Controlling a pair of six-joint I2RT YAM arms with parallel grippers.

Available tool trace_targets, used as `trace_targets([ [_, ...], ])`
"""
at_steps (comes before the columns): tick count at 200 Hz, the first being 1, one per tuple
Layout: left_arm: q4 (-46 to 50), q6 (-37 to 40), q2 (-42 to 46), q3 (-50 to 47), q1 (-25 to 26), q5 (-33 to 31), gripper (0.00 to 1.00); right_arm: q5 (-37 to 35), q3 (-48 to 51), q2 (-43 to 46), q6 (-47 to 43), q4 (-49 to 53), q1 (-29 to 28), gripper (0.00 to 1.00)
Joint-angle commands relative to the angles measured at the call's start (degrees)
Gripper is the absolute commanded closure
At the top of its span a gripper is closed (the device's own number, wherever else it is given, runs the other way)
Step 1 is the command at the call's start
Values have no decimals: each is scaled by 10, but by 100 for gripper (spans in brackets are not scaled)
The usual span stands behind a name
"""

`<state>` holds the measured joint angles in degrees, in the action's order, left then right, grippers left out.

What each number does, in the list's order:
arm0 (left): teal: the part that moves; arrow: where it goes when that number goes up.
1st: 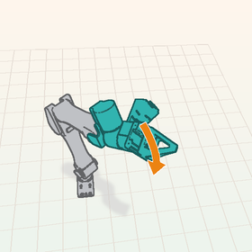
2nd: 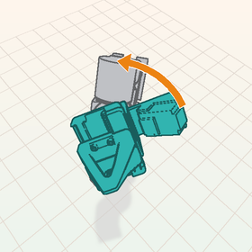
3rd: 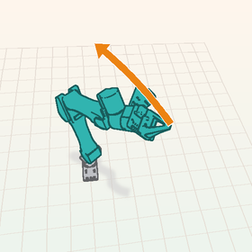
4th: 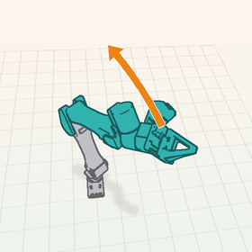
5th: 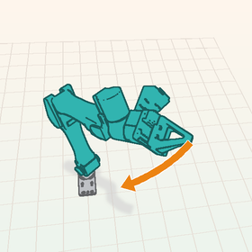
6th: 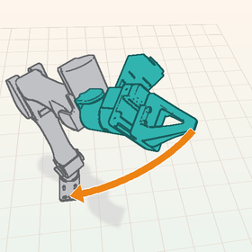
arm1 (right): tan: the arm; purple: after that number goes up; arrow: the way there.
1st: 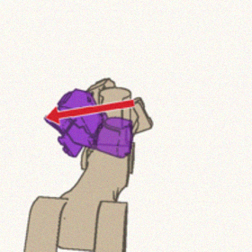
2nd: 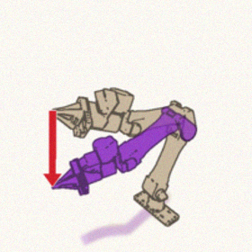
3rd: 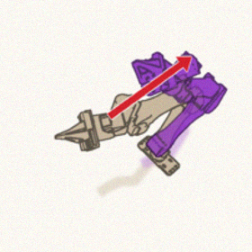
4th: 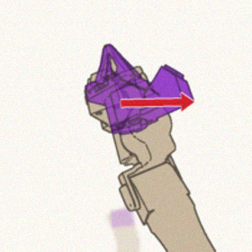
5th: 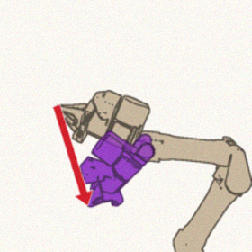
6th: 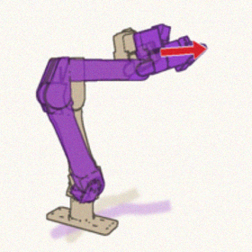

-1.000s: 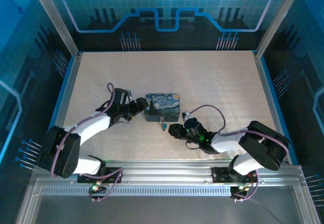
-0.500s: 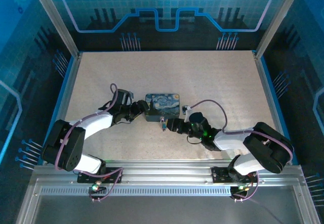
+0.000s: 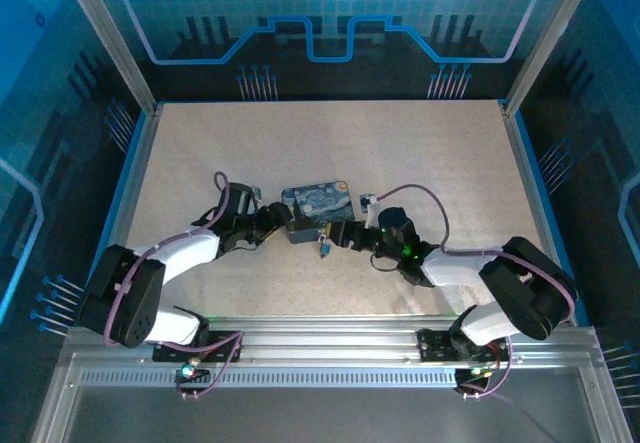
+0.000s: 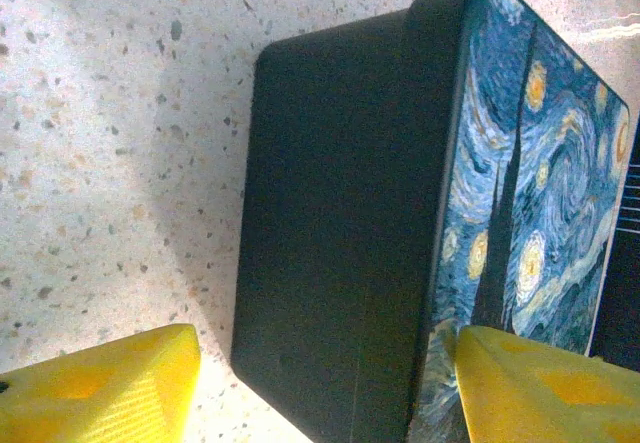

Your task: Unlock a padlock with a key

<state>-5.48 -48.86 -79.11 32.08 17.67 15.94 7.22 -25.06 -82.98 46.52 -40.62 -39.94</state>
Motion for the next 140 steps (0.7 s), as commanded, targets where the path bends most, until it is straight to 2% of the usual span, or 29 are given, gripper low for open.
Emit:
trace_targets([
  [1, 37, -14, 17, -29, 10, -3, 31, 20, -18, -12, -47, -6, 12, 36],
  [100, 35, -44, 60, -52, 37, -14, 31, 45, -34, -63, -79, -52, 32, 36],
  [140, 45, -38, 66, -44, 37, -25, 31, 46, -18, -48, -79, -48, 35, 36],
])
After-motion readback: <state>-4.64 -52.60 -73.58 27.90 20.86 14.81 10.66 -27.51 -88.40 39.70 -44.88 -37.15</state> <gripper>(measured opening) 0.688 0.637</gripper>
